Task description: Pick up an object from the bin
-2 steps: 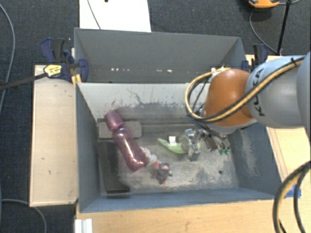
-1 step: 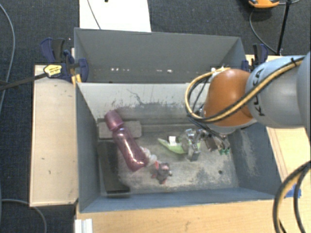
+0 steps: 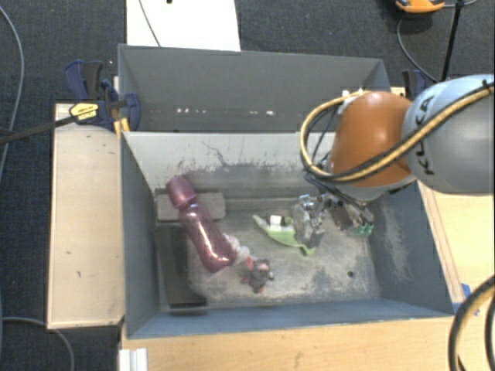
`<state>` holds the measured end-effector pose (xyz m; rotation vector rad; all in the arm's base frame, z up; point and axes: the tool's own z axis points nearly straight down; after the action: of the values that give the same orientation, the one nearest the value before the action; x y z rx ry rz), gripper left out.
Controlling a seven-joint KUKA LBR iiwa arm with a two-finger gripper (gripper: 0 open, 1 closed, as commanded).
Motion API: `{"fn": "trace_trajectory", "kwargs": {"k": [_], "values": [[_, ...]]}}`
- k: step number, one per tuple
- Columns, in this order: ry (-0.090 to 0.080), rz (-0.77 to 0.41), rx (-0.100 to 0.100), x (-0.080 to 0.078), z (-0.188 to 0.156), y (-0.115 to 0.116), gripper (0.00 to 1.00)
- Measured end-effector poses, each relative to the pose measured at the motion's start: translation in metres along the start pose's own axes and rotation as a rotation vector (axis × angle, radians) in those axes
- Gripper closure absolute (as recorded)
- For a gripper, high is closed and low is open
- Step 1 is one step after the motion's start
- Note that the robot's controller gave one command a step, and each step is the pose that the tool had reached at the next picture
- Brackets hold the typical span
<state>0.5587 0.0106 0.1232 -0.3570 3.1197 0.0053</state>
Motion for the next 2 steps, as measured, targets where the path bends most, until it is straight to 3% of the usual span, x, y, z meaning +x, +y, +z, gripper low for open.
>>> {"fn": "trace_trajectory", "kwargs": {"k": [1, 2], "values": [[-0.018, 0.033, 0.004, 0.0025, -0.1256, -0.0133, 0.0], [-0.01, 0.032, 0.002, 0.0038, -0.1214, -0.0126, 0.0]]}}
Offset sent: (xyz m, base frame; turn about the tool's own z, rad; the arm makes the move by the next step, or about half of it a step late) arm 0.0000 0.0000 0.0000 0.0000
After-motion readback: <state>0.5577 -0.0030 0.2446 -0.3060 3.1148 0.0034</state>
